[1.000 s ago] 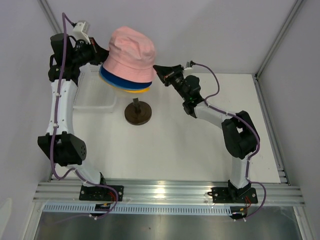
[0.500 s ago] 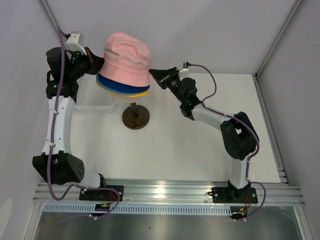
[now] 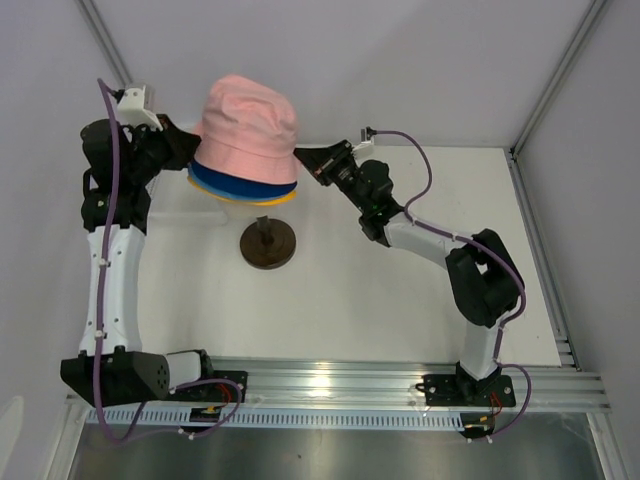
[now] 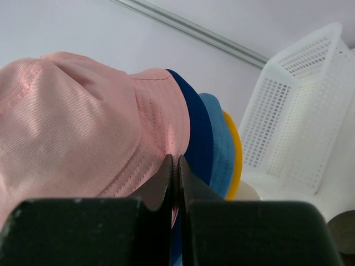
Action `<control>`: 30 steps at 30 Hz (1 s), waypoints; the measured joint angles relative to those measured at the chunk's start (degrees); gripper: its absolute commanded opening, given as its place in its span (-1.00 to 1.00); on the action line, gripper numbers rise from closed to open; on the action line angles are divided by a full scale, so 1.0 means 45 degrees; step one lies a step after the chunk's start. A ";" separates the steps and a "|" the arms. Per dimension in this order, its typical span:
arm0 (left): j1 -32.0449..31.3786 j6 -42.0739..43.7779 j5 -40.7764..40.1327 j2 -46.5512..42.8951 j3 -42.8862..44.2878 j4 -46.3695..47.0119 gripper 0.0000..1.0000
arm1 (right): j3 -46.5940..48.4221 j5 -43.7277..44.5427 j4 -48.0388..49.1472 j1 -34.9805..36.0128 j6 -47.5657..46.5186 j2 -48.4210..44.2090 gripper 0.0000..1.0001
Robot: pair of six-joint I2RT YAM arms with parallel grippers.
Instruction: Stack the hats
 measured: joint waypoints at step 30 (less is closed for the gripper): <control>-0.2220 -0.3784 -0.1462 -0.6635 -0.1501 -0.2599 0.53 | -0.0602 -0.2356 -0.8650 -0.1394 -1.0491 -0.7004 0.73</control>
